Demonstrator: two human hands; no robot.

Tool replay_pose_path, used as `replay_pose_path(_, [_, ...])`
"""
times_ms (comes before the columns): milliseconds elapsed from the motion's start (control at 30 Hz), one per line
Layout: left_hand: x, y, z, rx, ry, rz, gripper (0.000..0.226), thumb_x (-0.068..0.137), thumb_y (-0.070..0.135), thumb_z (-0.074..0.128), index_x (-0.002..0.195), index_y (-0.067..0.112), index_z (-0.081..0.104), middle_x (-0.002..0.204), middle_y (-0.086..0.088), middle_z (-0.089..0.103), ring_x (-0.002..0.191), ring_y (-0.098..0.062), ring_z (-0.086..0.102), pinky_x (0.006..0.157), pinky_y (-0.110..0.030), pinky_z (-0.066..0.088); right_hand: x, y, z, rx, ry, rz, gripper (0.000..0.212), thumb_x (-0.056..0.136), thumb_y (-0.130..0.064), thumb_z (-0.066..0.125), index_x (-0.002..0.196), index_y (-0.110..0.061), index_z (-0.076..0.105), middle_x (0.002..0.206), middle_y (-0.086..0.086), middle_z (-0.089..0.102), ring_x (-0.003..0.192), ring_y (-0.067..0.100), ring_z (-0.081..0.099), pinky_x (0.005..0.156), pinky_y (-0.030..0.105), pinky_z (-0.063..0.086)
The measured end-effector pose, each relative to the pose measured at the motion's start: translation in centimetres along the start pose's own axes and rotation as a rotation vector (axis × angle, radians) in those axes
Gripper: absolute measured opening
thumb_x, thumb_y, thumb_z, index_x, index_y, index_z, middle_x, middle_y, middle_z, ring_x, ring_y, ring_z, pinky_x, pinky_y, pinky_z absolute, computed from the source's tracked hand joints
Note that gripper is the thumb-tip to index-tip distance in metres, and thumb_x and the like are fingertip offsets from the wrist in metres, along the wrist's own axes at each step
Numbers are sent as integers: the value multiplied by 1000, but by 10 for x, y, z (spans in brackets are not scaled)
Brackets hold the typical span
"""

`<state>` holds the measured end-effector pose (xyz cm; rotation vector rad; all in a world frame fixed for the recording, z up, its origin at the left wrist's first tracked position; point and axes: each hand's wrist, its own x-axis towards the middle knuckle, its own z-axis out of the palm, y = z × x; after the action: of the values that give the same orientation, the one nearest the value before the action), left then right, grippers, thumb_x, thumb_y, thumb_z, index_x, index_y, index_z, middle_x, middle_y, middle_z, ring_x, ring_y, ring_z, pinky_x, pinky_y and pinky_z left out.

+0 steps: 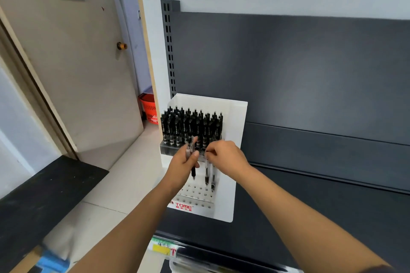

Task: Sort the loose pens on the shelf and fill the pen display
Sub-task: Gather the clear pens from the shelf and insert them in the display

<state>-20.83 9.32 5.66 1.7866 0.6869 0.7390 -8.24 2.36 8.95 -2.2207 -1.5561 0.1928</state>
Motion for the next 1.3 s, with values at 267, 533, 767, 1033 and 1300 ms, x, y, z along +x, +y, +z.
replay_pose_path(267, [6, -11, -10, 40, 16, 25, 12, 90, 12, 60, 87, 16, 49, 70, -1, 49, 65, -11, 50, 58, -10, 43, 0, -5, 17, -180, 135, 35, 20, 94, -26, 51, 107, -20, 65, 108, 1, 59, 103, 23, 54, 75, 33, 45])
replay_pose_path(533, [7, -17, -13, 73, -6, 16, 11, 84, 16, 68, 85, 8, 60, 67, 4, 52, 65, -9, 46, 65, -24, 39, -2, -4, 23, -227, 143, 36, 20, 93, -28, 52, 107, -24, 66, 109, -2, 60, 106, 22, 51, 82, 33, 38])
replay_pose_path(767, [11, -15, -13, 95, -24, 30, 13, 85, 16, 67, 87, 6, 60, 61, 9, 45, 59, -8, 41, 59, -22, 33, 4, -17, 3, 252, 205, 124, 24, 95, -17, 49, 111, -17, 66, 108, -1, 62, 95, 14, 58, 82, 27, 48])
replay_pose_path(1033, [17, -17, -17, 68, -105, 26, 11, 87, 11, 64, 78, 13, 58, 61, 4, 46, 61, -12, 45, 58, -17, 37, 4, -25, -2, 456, 152, 73, 13, 91, -19, 61, 103, -20, 66, 81, -6, 63, 72, 7, 62, 62, 18, 49])
replay_pose_path(1300, [11, -17, -21, -12, -7, 30, 29, 93, 24, 56, 119, 23, 44, 101, 21, 48, 92, 3, 48, 75, -10, 38, 1, -20, -2, 149, 249, 87, 12, 94, -23, 57, 92, -14, 65, 77, -3, 64, 72, 15, 62, 72, 34, 54])
